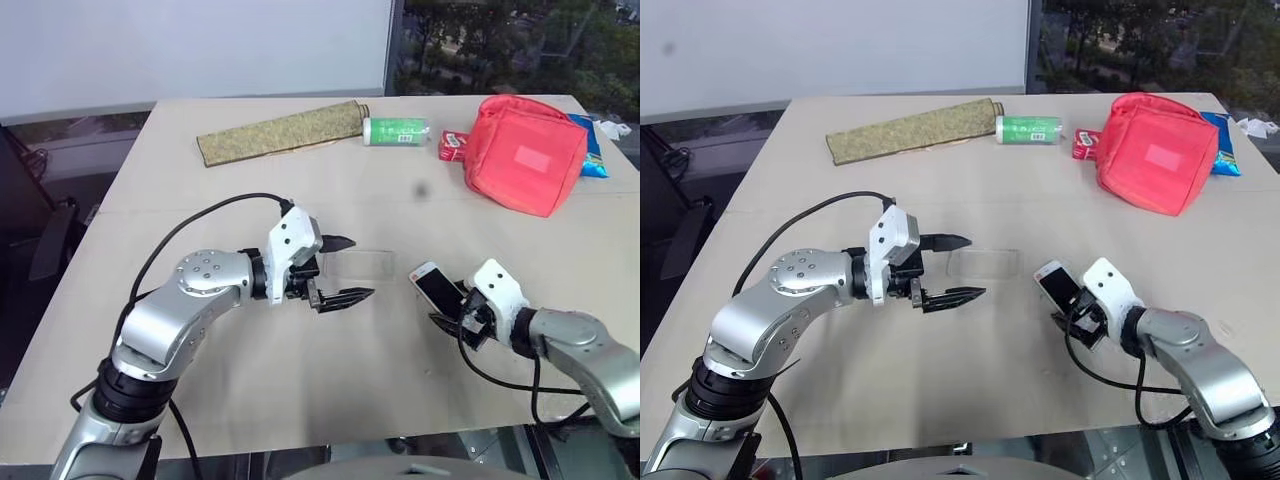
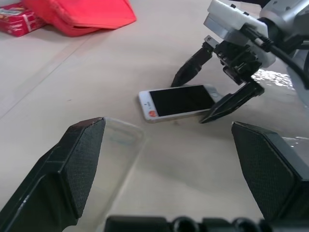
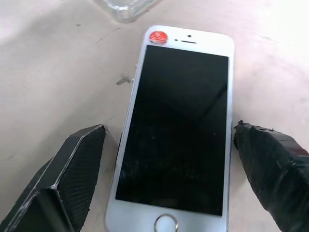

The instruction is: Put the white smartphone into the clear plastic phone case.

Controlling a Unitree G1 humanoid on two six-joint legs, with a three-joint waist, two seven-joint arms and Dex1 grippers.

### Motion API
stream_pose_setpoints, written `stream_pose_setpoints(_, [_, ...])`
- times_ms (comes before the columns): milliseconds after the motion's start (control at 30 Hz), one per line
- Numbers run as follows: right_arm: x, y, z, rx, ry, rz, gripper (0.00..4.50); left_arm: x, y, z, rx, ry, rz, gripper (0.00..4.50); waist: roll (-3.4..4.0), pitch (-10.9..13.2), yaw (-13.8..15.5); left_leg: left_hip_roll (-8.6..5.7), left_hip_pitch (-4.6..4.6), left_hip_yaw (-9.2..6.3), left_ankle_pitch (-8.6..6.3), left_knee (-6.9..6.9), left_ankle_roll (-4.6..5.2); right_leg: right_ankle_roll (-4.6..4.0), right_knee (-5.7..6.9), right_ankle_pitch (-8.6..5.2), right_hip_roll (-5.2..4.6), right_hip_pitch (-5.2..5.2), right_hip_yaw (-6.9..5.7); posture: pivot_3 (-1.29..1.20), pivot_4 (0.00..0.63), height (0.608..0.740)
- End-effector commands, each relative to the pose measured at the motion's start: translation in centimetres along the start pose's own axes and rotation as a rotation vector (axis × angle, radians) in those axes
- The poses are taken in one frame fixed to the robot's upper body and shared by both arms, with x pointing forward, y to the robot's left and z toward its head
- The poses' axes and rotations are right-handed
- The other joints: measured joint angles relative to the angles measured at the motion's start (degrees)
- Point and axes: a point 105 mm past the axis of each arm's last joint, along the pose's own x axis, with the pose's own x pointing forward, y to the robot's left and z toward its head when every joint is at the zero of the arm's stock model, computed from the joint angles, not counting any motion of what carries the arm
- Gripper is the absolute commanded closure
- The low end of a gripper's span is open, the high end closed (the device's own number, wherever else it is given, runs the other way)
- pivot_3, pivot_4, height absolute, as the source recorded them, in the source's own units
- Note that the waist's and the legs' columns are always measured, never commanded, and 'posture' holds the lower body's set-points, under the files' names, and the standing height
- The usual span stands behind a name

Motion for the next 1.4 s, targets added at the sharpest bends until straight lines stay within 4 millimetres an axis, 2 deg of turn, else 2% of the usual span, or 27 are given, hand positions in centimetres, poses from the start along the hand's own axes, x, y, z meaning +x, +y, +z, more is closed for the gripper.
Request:
stream_pose_setpoints(33, [-0.2, -1.6, -2.1, 0.034, 0.069, -0.144, 0.0, -0.2, 0.2, 0.8, 0.048, -0.016, 0.003, 0.02, -0.01, -0.01, 0.01, 0.0, 0.05, 0.01, 0.0, 0.0, 0.0, 0.0, 0.0, 0.0, -0.01, 0.03, 0.01, 0.0, 0.15, 0.74])
stream_pose_setpoints(333, [-0.5, 0.4, -3.4, 0.156, 0.082, -0.134, 0.0, -0.1, 0.0, 0.7, 0.048, -0.013, -0.002, 0.02, -0.02, -0.04, 0.18, 0.0, 0.17, 0.1, -0.03, -0.01, -0.06, 0.0, -0.06, -0.01, -0.2, 0.06, 0.01, 0.0, 0.15, 0.74])
stream_pose_setpoints(367, [-0.4, 0.5, -3.5, 0.169, 0.082, -0.127, 0.39, -0.1, 0.0, 0.7, 0.048, -0.013, -0.002, 0.0, -0.05, -0.06, 0.14, 0.0, 0.17, 0.11, -0.01, -0.01, -0.02, 0.0, -0.05, 0.0, -0.19, 0.07, 0.02, 0.0, 0.15, 0.74])
stream_pose_setpoints(433, [-0.4, 0.5, -3.8, 0.18, 0.085, -0.122, 0.77, -0.1, 0.0, 0.7, 0.048, -0.014, -0.004, 0.0, -0.11, -0.1, 0.06, 0.0, 0.15, 0.13, -0.01, -0.06, -0.03, 0.0, -0.06, 0.0, -0.18, 0.07, 0.02, 0.0, 0.15, 0.74])
stream_pose_setpoints(500, [-0.4, 0.3, -3.9, 0.177, 0.092, -0.12, 1.59, -0.1, -0.1, 0.7, 0.047, -0.012, -0.006, 0.0, -0.18, -0.14, 0.13, -0.01, 0.14, 0.12, -0.02, -0.11, -0.03, 0.0, -0.06, -0.01, -0.18, 0.05, 0.01, 0.0, 0.15, 0.74])
stream_pose_setpoints(1000, [-0.5, -2.2, -3.9, 0.1, 0.091, -0.125, 1.62, -1.0, -0.4, -0.1, 0.081, 0.048, -0.062, 0.0, -0.23, -0.17, 0.19, -0.02, 0.09, 0.15, -0.1, -0.13, -0.16, 0.0, -0.32, -0.02, -0.38, 0.03, -0.04, 0.0, 0.15, 0.74])
stream_pose_setpoints(1167, [0.4, -4.4, -0.8, 0.016, -0.024, -0.16, 1.62, -1.3, -0.5, -0.3, 0.097, 0.071, -0.089, 0.0, -0.16, -0.08, 0.04, -0.02, 0.0, 0.18, -0.15, -0.13, -0.24, 0.0, -0.49, -0.01, -0.45, -0.02, -0.05, 0.0, 0.15, 0.74])
stream_pose_setpoints(1300, [0.7, -5.7, 0.4, -0.019, -0.059, -0.192, 1.62, -1.2, -0.6, -0.3, 0.101, 0.07, -0.095, 0.0, -0.11, -0.02, 0.26, -0.03, -0.21, 0.23, -0.08, -0.12, -0.14, 0.0, -0.55, -0.01, -0.41, -0.17, -0.11, 0.0, 0.15, 0.74])
stream_pose_setpoints(1400, [0.9, -6.6, 2.6, -0.076, -0.127, -0.198, 1.62, -1.3, -0.8, -0.4, 0.1, 0.074, -0.101, 0.0, 0.01, 0.07, 0.21, -0.04, -0.24, 0.28, -0.01, -0.11, -0.02, 0.0, -0.54, -0.01, -0.41, -0.19, -0.09, 0.0, 0.15, 0.74])
